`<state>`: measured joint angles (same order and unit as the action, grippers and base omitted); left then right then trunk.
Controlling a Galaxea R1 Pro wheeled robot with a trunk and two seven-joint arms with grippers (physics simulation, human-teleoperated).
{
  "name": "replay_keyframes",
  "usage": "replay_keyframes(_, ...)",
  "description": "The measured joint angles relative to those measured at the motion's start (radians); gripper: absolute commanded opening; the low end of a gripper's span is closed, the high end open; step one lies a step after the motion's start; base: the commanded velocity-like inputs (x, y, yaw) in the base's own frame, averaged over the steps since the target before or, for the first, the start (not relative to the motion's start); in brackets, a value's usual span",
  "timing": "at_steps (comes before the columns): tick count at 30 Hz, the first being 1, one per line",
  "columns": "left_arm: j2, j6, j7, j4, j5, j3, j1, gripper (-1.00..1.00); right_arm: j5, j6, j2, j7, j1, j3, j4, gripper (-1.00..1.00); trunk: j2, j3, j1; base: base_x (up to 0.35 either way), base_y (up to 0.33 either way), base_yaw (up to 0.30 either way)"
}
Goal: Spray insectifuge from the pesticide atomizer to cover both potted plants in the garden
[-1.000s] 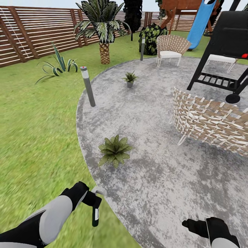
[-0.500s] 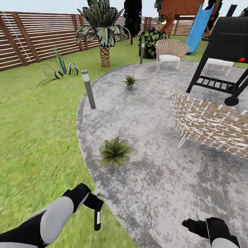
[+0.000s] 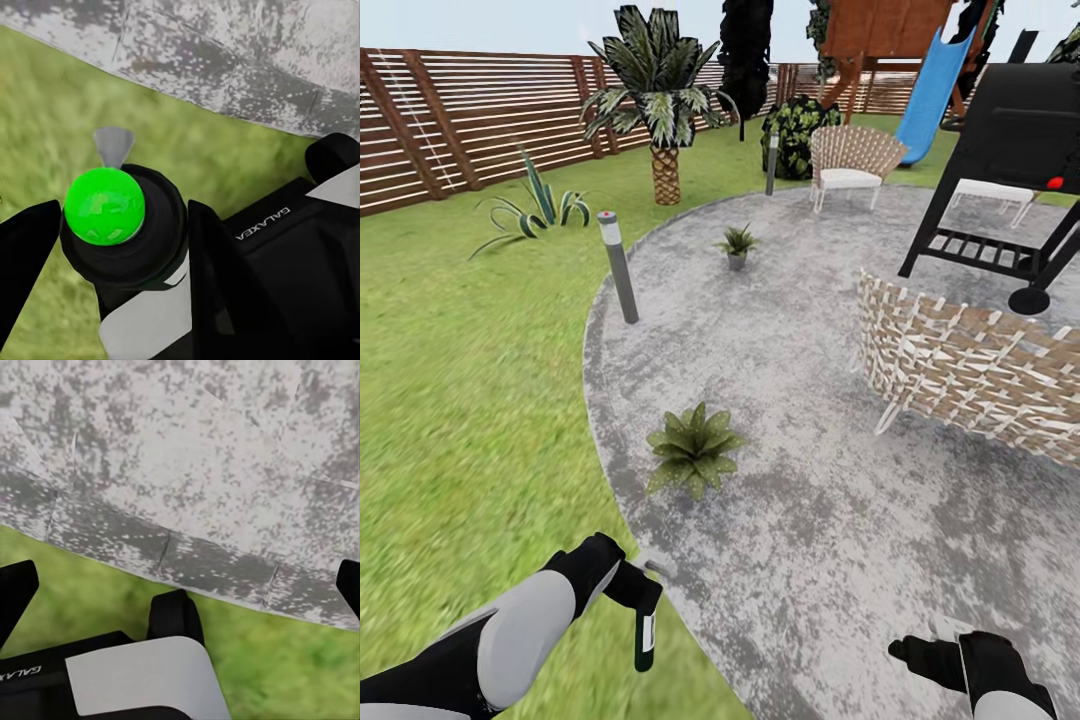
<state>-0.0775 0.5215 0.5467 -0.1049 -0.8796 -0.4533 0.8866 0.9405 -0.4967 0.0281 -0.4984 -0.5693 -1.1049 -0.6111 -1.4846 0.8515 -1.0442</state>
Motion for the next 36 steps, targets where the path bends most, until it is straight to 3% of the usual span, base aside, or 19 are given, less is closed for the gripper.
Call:
replay_keyframes(16,0.000,0.001,0.000,0.000,0.000,-0.001,0.000,-1.00,0.000,0.000,0.000,0.001,0.000,0.002,-0.001,1.00,0.000,-0.019,0.000,0.000,0.000,0.005)
replay_keyframes(36,0.000,0.001,0.000,0.000,0.000,-0.002,0.000,-1.00,0.000,0.000,0.000,0.002,0.000,0.001,-0.001,1.00,0.000,-0.042,0.000,0.000,0.000,0.156)
